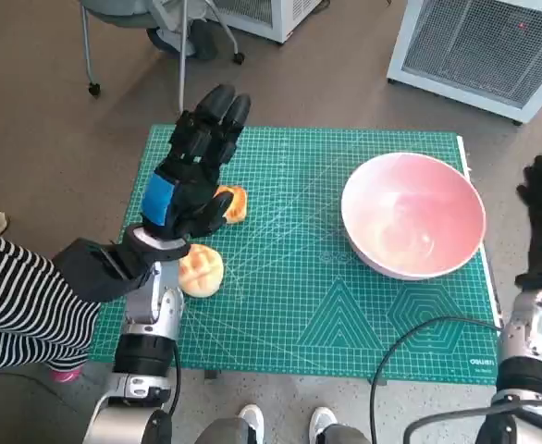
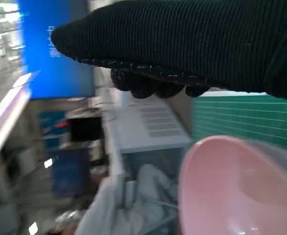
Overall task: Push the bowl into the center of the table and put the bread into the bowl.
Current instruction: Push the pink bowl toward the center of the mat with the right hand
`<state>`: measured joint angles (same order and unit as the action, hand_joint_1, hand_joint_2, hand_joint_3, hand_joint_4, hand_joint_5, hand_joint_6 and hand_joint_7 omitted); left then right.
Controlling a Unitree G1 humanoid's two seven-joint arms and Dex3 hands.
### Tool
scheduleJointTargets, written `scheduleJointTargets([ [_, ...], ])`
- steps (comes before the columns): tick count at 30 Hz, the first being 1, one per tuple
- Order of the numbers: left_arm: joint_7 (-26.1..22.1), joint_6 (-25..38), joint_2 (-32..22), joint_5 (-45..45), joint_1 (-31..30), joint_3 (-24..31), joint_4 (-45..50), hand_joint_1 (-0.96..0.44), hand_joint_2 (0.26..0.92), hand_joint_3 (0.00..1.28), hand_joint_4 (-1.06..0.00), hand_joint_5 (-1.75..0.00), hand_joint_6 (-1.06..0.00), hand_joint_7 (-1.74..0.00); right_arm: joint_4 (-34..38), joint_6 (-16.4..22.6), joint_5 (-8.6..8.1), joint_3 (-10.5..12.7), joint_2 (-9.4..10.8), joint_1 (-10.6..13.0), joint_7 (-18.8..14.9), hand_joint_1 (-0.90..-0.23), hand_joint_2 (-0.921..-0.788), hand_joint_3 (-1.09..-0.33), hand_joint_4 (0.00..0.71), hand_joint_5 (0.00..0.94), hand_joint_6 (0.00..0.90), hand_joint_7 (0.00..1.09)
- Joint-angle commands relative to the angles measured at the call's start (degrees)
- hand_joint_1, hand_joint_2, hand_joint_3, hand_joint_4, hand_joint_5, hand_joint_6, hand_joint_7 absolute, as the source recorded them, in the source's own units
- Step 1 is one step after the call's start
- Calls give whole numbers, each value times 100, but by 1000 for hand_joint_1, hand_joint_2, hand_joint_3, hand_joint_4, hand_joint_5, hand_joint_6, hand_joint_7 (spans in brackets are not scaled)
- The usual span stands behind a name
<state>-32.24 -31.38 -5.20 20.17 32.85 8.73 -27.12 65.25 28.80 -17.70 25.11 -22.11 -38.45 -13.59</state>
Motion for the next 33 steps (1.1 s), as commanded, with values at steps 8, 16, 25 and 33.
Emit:
scheduleJointTargets([
  [8,16,-174,-180,-114,-23,12,20,-633,921,407,-88,-3,0,-395,491,-383,-69,25,399,-187,-102,-620,-921,-838,125,3,70,341],
  [16,2,-116,-252,-101,-61,3,74,-636,921,406,-89,-3,-3,-388,572,-481,-18,-26,628,-327,-278,-638,-921,-826,126,1,97,270],
  [25,19,-46,-317,-94,-136,-4,177,-637,921,404,-88,-1,-6,-382,591,-470,83,-161,870,-492,-353,-654,-921,-820,137,5,104,254],
  [33,31,-46,-337,-69,-183,4,196,-638,921,403,-88,-1,-5,-374,591,-431,162,-329,1027,-631,-434,-658,-921,-827,130,0,105,240],
])
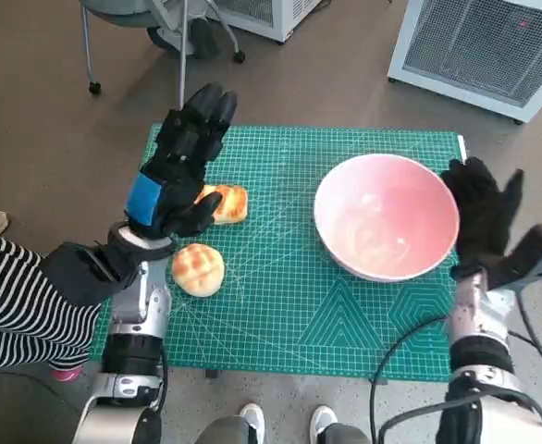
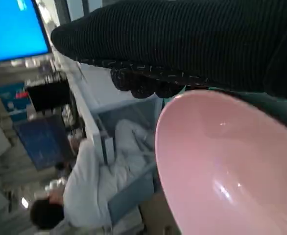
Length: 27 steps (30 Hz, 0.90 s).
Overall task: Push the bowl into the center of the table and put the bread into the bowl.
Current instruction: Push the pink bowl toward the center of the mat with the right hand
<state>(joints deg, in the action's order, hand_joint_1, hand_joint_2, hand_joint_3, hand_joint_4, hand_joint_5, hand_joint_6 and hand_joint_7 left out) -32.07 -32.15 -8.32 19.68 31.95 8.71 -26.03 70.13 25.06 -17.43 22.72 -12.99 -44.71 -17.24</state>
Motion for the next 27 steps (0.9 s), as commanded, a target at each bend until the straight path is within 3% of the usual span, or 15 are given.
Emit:
scheduleJointTargets([
  [1,18,29,-24,-20,-98,7,90,-638,921,403,-88,-1,-5,-373,104,-54,136,-107,135,-16,-85,-652,-921,-836,130,0,105,238],
  [11,65,23,-14,-11,-117,28,95,-633,921,401,-88,-1,-9,-362,74,-41,171,-221,349,-96,-189,-625,-921,-869,132,1,106,225],
  [27,96,-3,24,-19,-91,20,1,-634,921,399,-86,0,-18,-342,46,-93,82,-136,757,-231,-306,-649,-921,-869,115,0,96,202],
])
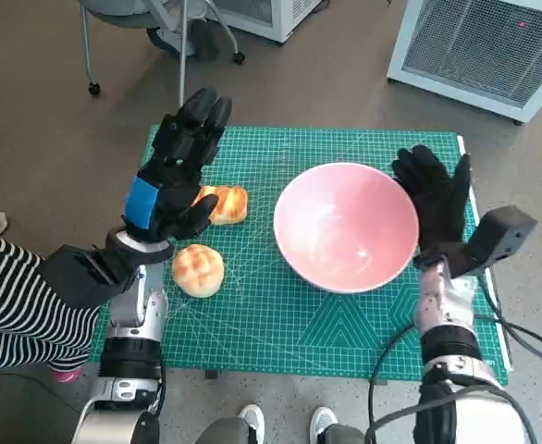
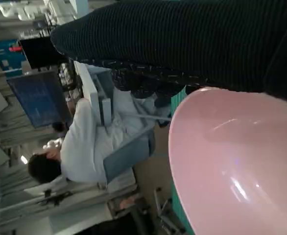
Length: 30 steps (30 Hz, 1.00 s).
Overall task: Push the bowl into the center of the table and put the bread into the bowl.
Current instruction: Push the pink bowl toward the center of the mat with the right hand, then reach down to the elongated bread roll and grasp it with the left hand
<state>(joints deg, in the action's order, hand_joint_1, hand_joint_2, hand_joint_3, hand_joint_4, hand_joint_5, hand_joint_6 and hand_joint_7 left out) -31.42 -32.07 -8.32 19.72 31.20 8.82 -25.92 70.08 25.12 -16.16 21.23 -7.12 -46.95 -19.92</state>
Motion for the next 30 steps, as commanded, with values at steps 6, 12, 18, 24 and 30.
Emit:
scheduleJointTargets([
  [6,46,-31,40,-50,-28,-11,-12,-634,921,398,-88,-1,-23,-334,-21,-42,46,-46,182,22,-26,-662,-921,-867,105,0,89,186],
  [12,19,-30,38,-34,-47,-16,-15,-635,921,397,-88,-1,-28,-326,-249,338,372,-297,-13,103,187,-662,-921,-866,109,3,93,180],
  [18,10,-24,26,-34,-21,-13,-39,-634,921,396,-88,-1,-32,-317,-685,786,568,-459,-156,182,316,-646,-921,-875,115,5,106,183],
  [24,35,-1,39,-58,-4,-42,11,-633,921,397,-90,-2,-36,-310,-1386,1058,565,-550,-211,361,266,-653,-921,-861,127,9,124,191],
  [30,75,21,77,-89,15,-102,73,-632,921,398,-92,-2,-41,-304,-2464,1075,272,-614,-121,720,5,-683,-921,-811,140,12,139,201],
])
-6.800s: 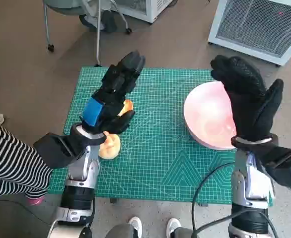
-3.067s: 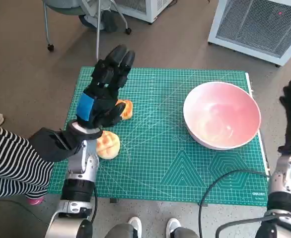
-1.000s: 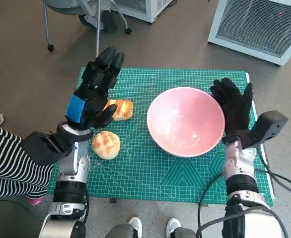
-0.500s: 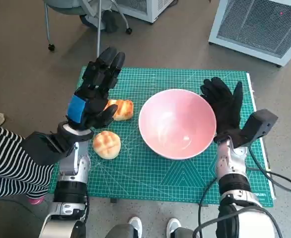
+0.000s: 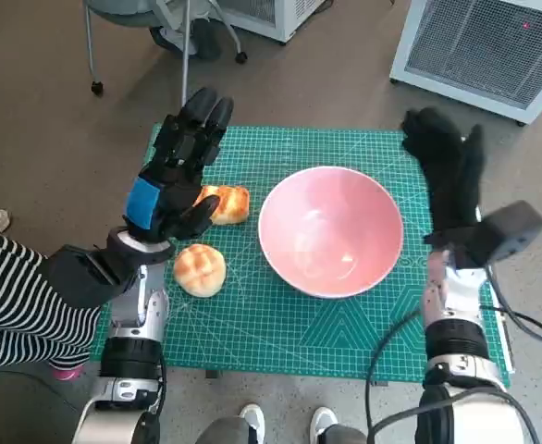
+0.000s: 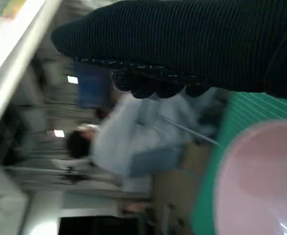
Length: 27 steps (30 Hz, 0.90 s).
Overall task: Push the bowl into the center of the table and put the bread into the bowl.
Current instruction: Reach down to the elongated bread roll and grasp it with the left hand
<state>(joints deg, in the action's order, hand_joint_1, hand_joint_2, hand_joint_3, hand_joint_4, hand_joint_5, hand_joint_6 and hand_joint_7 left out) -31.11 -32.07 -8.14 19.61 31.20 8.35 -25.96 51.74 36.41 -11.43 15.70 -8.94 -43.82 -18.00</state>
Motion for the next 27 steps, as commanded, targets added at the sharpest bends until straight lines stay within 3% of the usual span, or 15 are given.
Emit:
scheduleJointTargets([
  [1,50,25,65,-85,19,-69,90,-631,921,398,-93,-2,-41,-303,-848,-73,-241,-89,82,484,-227,-686,-921,-802,142,12,141,203],
  [11,73,116,132,-170,42,-238,360,-645,921,408,-94,-2,-41,-305,-2725,-414,-529,-500,190,1226,-507,-727,-921,-732,159,12,168,228],
  [18,73,275,128,-197,84,-353,654,-654,921,421,-92,-1,-8,-371,-3162,-508,-531,-675,147,1451,-658,-737,-921,-695,166,11,186,246],
  [27,40,290,22,-276,130,-387,845,-668,921,390,-85,0,1,-383,-3383,-603,-442,-817,73,1554,-716,-784,-921,-640,170,8,186,262],
])
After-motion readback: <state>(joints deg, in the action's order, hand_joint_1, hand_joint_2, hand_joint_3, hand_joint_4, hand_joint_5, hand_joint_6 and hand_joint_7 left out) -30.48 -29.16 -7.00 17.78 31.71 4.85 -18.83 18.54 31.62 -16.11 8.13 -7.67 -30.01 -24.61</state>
